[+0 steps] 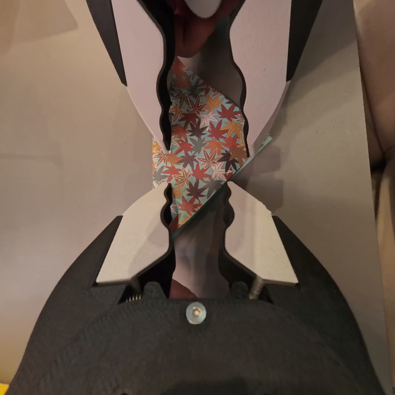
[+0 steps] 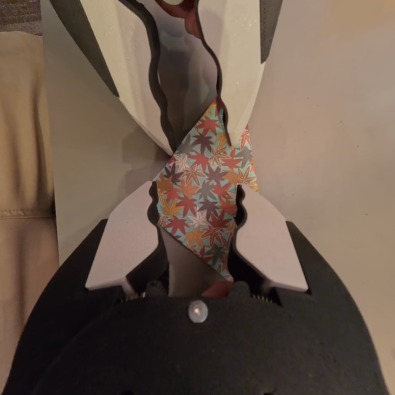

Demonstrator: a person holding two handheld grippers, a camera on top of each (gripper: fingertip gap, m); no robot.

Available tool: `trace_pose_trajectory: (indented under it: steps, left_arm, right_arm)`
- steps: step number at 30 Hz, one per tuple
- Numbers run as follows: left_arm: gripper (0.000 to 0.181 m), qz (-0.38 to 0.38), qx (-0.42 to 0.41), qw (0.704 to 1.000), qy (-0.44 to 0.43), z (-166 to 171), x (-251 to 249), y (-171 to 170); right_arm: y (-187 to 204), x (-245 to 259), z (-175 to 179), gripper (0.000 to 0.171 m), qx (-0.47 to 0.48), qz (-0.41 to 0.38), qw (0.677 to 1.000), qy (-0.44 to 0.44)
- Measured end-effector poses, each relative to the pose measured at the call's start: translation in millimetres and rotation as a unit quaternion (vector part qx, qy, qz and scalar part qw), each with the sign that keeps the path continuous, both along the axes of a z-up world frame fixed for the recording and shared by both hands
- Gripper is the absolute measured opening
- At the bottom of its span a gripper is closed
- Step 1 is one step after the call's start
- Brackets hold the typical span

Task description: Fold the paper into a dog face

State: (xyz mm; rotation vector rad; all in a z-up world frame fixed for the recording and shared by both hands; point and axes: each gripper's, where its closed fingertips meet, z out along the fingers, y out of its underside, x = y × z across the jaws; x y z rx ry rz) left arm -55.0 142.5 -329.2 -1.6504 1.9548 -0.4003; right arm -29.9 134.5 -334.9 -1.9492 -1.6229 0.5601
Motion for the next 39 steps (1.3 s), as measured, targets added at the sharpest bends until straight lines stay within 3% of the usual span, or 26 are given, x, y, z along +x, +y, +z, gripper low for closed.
trace_pose_trajectory:
  steps: [1,15,22,30,39]
  left_arm:
    - [0.045,0.0,0.0,1.0,0.001,-0.3,-0.1,0.0]
    - [0.047,-0.001,0.003,1.0,0.005,0.2,-1.2,1.1]
    - [0.042,0.011,-0.031,0.998,-0.056,23.7,12.5,-2.0]
    - [0.042,0.016,-0.031,0.999,0.001,-1.6,5.9,-2.0]
    - [0.046,0.021,-0.043,0.999,-0.012,-1.8,6.1,-0.9]
  right_arm:
    - [0.0,0.1,0.0,0.069,0.0,0.0,1.0,-0.001]
    - [-0.8,-2.5,-0.1,0.07,0.0,-0.003,1.0,0.001]
    - [-0.8,-2.4,0.0,0.07,0.0,-0.002,1.0,0.004]
    - [-1.1,-2.4,0.0,0.07,0.0,-0.003,1.0,0.004]
    - [-2.1,5.2,2.1,0.075,-0.007,0.006,1.0,-0.006]
